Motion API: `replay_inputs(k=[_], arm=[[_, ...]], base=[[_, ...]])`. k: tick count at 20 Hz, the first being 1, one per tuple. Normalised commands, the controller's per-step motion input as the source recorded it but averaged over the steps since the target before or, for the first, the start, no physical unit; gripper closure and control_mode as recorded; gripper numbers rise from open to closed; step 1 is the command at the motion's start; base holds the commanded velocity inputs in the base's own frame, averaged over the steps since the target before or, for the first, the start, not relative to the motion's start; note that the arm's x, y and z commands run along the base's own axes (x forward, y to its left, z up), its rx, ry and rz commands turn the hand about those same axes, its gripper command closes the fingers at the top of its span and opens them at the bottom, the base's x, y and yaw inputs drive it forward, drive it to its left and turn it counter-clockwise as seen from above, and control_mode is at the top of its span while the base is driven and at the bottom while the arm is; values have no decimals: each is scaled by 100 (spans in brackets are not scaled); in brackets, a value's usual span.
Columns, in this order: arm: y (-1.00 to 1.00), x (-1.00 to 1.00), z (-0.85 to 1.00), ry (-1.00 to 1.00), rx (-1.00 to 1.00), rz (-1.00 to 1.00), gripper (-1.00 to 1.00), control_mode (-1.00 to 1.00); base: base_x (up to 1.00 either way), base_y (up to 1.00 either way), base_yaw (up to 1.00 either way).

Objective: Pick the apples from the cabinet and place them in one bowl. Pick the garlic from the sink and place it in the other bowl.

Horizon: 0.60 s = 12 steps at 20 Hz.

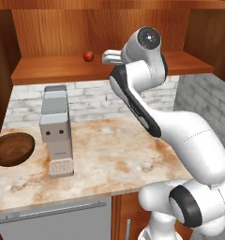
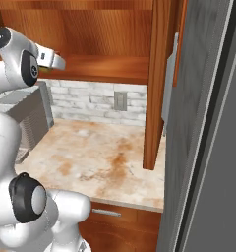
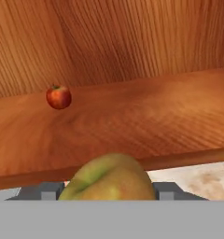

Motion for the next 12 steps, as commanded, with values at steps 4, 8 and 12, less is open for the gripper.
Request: replay_inputs(k=[4, 8, 12], arm=[[0, -77, 0, 13, -2, 0, 100, -100], [-21, -48, 0, 32, -8, 3, 100, -100], [-32, -64, -17, 21, -9, 15, 100, -100]], base=[[0, 0, 0], [0, 0, 0], [0, 0, 0]])
